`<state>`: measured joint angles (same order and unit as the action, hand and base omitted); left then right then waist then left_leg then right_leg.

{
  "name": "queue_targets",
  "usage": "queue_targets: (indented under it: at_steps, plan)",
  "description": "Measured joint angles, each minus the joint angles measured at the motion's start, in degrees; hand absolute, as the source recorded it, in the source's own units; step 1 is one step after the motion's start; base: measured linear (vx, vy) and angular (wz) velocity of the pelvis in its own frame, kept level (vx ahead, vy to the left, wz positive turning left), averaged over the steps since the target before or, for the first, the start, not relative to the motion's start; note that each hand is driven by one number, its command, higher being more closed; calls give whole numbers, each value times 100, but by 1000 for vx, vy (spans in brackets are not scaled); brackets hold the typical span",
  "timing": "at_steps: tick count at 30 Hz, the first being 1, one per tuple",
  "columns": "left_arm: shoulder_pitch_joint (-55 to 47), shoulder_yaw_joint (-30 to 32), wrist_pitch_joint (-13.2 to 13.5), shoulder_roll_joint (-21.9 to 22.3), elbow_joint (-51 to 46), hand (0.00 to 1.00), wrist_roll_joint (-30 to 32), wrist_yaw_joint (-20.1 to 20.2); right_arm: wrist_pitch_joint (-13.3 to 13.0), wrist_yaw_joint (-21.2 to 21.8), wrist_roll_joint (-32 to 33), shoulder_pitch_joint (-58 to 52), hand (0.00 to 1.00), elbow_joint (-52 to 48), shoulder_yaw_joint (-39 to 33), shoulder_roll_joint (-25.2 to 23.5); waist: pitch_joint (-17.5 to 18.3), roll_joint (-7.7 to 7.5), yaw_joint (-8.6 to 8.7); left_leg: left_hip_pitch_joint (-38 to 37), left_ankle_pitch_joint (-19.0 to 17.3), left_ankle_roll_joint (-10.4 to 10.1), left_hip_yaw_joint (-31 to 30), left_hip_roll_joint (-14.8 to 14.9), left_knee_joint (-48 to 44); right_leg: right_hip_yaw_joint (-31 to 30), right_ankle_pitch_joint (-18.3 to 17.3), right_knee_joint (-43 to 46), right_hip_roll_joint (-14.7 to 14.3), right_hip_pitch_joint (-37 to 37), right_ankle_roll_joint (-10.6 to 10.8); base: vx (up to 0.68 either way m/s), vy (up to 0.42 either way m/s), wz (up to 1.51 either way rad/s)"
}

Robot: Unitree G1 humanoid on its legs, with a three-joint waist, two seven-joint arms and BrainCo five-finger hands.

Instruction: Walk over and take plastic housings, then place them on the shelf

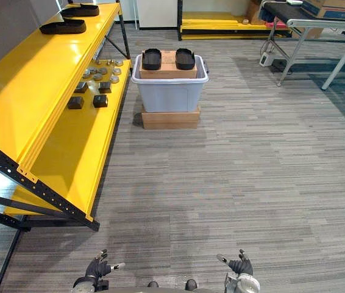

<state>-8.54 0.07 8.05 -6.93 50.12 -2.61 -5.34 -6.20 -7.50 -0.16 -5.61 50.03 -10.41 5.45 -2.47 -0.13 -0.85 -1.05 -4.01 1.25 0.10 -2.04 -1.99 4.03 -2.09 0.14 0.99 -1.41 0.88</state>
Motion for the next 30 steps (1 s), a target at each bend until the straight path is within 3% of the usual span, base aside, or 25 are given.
queue_targets:
  at_steps: [10,23,29,30]
  plan:
    - [-203,96,15,3,-516,0,2,0,8,8,-219,29,0,-200,13,75,-58,55,0,-81,36,-30,-27,-1,121,62,-9,-8,8,-43,12,-24,0,1]
    - [-270,494,5,4,-848,0,-31,-26,42,-7,41,105,0,-200,-124,86,-125,-41,11,-124,116,5,22,-6,310,37,-8,-55,7,7,14,6,3,-2]
    - [-240,519,7,18,-1200,0,-186,-129,44,-44,194,449,0,-205,-267,120,-255,31,-1,270,-407,110,175,15,-524,-114,-32,-22,2,79,65,30,31,-15]
    - [-236,530,6,55,-1288,0,-194,-134,45,-97,197,499,0,-203,-278,147,-294,88,-3,423,-604,147,215,42,-825,-133,-141,160,-1,185,177,0,50,-14]
